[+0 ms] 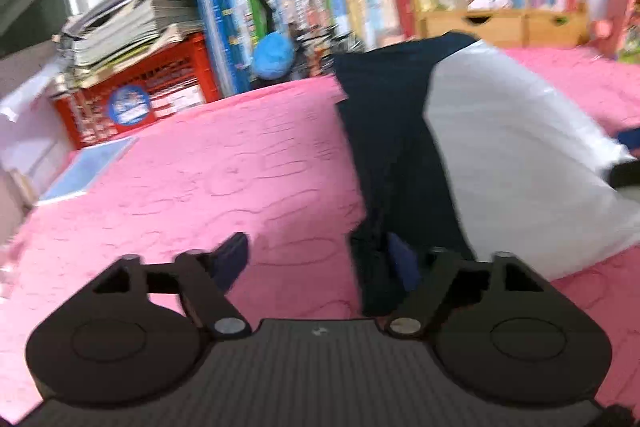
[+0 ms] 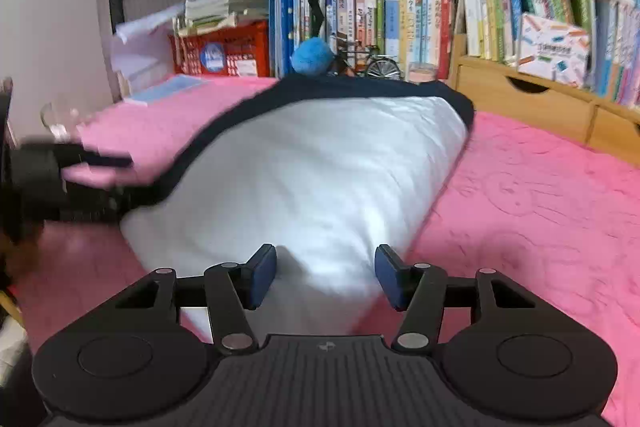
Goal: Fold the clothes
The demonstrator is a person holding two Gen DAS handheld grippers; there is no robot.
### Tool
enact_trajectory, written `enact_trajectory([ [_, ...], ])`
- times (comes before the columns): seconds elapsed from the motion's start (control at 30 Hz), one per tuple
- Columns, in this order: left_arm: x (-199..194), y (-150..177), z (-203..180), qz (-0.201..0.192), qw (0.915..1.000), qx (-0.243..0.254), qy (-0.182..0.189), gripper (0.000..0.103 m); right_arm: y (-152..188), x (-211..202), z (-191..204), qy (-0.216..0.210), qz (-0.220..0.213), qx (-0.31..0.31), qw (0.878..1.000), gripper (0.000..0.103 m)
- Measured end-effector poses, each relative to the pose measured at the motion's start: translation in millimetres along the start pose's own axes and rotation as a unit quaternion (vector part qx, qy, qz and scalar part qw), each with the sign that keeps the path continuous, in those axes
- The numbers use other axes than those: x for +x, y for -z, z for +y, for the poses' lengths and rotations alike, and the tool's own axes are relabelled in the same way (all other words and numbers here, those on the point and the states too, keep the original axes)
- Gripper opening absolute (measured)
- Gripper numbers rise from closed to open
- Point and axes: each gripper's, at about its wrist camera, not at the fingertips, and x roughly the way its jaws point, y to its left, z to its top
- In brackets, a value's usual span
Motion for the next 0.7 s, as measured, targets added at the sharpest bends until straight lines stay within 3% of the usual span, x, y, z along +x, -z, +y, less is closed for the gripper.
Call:
enact_trajectory([
  [0.03, -2.9, -8.6, -0.4, 0.009, 0.9999, 0.003, -0.012, 0.079, 5.4, 0.2, 1.1, 0.0, -0.001, 0.009, 1.0, 0.058],
  [0.07, -9.5, -24.1, -6.2, 0.0, 0.9999, 0.008, 0.01, 0.075, 10.6, 0.1, 0.5, -0.002, -0.002, 0.023, 1.0, 0.059],
  [0.2, -36.6, -87.4, -30.6, -0.039, 0.9937, 0.025, 0.102, 0.074, 12.0, 2.5, -1.1, -0.004, 0.007, 0.033, 0.999, 0.059],
  [0.23, -43.3, -103.2, -36.7, -0.049, 0.9906, 0.03, 0.125, 0.067, 10.5, 3.9, -1.1, -0.005, 0.012, 0.034, 0.999, 0.059],
  [0.27, -26.1, -112.2, -46.9, -0.029, 0.9902, 0.029, 0.134, 0.041, 9.9, 4.9, -3.0, -0.007, 0.015, 0.039, 0.999, 0.059],
  [0.33, 10.5, -129.5, -67.9, 0.012, 0.9882, 0.027, 0.15, 0.012, 9.6, 5.2, -5.8, -0.011, 0.017, 0.047, 0.999, 0.059],
  [0.47, 83.8, -164.1, -109.8, 0.093, 0.9784, 0.024, 0.183, 0.002, 11.3, 3.4, -7.2, -0.014, 0.017, 0.054, 0.998, 0.059],
  [0.6, 157.0, -198.6, -151.7, 0.175, 0.9609, 0.02, 0.214, 0.003, 11.8, 3.0, -9.4, -0.014, 0.017, 0.061, 0.998, 0.058],
  [0.67, 176.9, -213.2, -150.4, 0.175, 0.9663, 0.0, 0.189, 0.003, 11.3, 2.9, -9.2, -0.012, 0.018, 0.061, 0.998, 0.058],
  [0.7, 187.1, -214.5, -153.2, 0.173, 0.9719, 0.011, 0.159, 0.003, 10.6, 2.8, -7.2, -0.009, 0.019, 0.057, 0.998, 0.058],
])
